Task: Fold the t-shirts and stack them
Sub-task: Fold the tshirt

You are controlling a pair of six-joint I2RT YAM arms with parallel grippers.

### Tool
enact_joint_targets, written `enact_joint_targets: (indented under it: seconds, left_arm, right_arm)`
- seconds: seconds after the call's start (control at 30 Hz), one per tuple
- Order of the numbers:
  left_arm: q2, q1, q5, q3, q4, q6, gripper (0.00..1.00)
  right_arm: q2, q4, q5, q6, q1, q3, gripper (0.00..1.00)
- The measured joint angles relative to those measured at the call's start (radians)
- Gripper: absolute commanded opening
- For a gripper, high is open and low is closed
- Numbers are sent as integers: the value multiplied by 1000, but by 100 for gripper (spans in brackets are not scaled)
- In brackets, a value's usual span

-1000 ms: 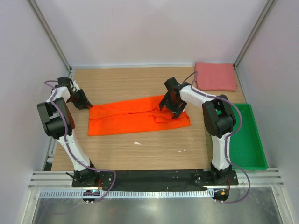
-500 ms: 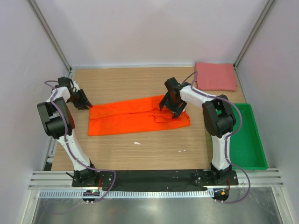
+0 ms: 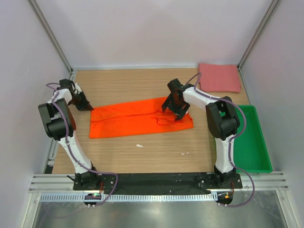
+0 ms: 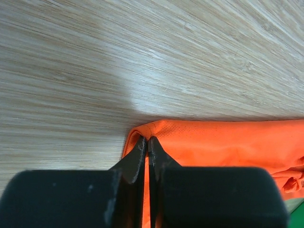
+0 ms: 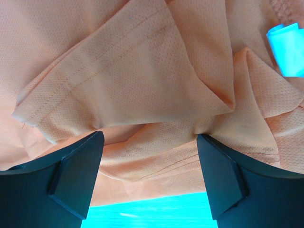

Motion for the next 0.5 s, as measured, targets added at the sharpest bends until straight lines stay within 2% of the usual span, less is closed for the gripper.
enact_joint_targets:
  seconds: [0.5]
  left_arm:
    - [-50, 0, 4, 0, 16, -57, 0]
  right_arm:
    - [4, -1, -3, 1, 0, 3, 85]
